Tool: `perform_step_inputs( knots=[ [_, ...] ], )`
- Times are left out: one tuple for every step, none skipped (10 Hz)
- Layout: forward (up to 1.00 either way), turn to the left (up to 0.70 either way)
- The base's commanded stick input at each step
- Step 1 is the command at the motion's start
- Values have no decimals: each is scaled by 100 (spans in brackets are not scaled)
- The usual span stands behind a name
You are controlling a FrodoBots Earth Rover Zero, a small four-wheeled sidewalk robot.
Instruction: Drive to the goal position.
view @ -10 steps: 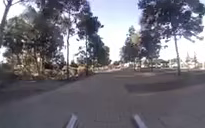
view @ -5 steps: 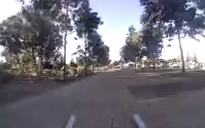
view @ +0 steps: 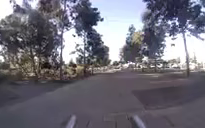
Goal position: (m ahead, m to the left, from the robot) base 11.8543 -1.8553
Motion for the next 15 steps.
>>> perform_step_inputs(
  knots=[
    [100,-27],
    [100,-27],
    [100,-27],
    [100,-27],
    [100,-20],
    [100,-8],
    [100,0],
    [100,0],
    [100,0],
    [100,0],
    [100,0],
    [100,0],
    [100,0],
    [100,0],
    [100,0]
  ],
)
